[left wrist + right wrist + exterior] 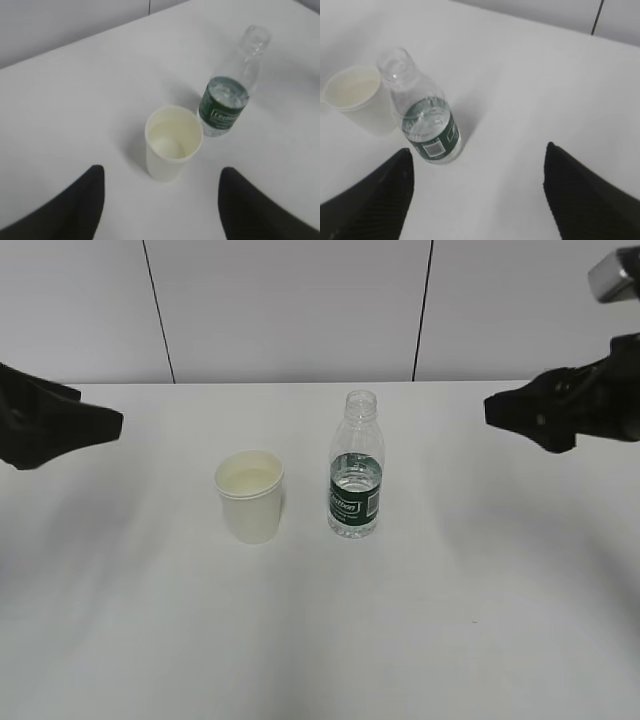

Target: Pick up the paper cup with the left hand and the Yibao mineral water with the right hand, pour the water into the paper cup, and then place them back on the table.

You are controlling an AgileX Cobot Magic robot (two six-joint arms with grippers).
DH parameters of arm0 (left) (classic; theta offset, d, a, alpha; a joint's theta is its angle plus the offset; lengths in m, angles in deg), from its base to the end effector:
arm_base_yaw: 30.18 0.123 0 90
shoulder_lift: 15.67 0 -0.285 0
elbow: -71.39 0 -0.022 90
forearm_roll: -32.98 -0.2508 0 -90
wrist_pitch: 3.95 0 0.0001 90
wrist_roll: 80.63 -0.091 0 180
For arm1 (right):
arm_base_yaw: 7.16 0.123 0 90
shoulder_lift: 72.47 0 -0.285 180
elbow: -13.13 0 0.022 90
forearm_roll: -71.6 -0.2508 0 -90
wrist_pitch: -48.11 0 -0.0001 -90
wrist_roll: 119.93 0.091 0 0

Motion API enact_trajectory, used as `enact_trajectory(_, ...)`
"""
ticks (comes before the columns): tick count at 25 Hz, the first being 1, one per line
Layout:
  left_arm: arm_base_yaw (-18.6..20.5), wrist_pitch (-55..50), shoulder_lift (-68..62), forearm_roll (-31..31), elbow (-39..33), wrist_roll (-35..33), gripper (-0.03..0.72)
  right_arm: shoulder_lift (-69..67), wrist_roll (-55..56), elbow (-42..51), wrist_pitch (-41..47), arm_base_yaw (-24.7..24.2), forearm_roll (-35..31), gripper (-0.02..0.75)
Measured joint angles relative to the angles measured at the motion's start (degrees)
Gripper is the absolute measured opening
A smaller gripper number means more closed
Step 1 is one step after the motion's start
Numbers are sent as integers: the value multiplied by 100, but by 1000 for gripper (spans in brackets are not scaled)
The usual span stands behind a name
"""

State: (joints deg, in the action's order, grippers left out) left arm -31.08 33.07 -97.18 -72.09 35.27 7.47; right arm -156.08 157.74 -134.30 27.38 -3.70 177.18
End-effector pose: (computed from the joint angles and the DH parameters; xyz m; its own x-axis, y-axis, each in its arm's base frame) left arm 0.2473 -0.0567 0.2617 -0.4222 0.2921 -0.8582 0.6561 0.7517 -0.0669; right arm 0.2733 0.0475 0.2700 -0.4687 -0.1745 -0.8659 -0.4233 0.9048 0.0467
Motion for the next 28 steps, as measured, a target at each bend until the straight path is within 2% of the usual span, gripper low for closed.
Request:
enact_trajectory(5, 0, 285, 831, 0, 0, 407, 483, 817, 34, 57, -58, 0, 0, 594)
enact_trajectory(12, 0, 624, 1635, -4, 0, 731, 483, 2012, 185, 670, -181, 0, 0, 594)
enact_trajectory(28, 0, 1320, 2485, -11, 0, 887, 468, 4610, 240, 1819, -264, 0, 0, 594)
